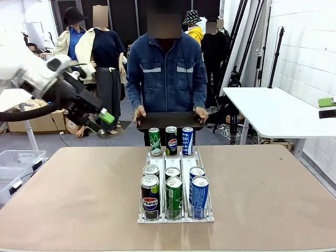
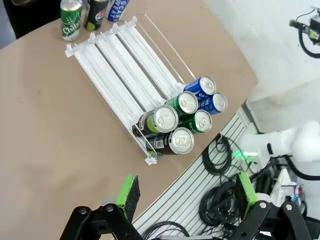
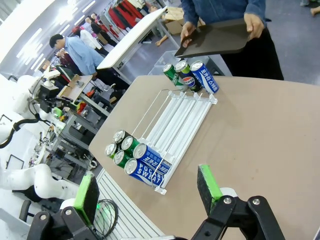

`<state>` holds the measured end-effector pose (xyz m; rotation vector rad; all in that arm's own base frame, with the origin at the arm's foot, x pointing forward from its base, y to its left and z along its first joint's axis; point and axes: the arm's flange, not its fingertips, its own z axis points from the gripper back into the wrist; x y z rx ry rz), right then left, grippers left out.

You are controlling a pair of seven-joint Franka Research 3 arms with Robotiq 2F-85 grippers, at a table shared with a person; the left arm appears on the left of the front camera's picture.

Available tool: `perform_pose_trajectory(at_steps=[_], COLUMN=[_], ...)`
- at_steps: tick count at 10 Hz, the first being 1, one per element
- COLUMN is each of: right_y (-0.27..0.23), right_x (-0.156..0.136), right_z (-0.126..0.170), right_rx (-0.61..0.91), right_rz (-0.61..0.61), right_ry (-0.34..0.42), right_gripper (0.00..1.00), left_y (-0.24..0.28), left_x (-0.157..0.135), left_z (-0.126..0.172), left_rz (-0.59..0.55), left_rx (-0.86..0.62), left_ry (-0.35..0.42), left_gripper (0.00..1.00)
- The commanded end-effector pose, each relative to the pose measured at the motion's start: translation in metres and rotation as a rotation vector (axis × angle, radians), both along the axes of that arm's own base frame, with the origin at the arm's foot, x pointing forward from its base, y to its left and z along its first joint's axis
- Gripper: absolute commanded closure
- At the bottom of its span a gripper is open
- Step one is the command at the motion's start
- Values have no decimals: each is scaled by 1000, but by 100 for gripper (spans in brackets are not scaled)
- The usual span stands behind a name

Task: Retrieve and hand over the desired beverage to the person.
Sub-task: Pick up a can of the same type that the person held from the Automatic Can Dispenser.

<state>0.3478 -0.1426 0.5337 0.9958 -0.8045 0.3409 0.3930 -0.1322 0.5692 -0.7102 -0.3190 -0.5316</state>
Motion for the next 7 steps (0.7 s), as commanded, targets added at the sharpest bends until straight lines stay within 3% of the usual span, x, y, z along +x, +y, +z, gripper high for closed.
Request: perform_pose_trajectory(at_steps=[1, 3, 5, 7], right_y=[0, 0, 0, 0], right_x=[1, 1, 1, 1], right_z=[1, 1, 1, 1], right_rx=[19, 19, 19, 19], right_rz=[4, 4, 4, 4], right_ry=[-13, -13, -13, -13], right_gripper=[0, 0, 0, 0], left_y=[-36, -82, -131, -170], left_x=[-10, -20, -32, -42], left_z=[3, 3, -2, -18], left_rz=[-18, -64, -135, -125], left_rx=[111, 180, 275, 406], left_ry=[21, 39, 7, 19], left_gripper=[0, 0, 0, 0])
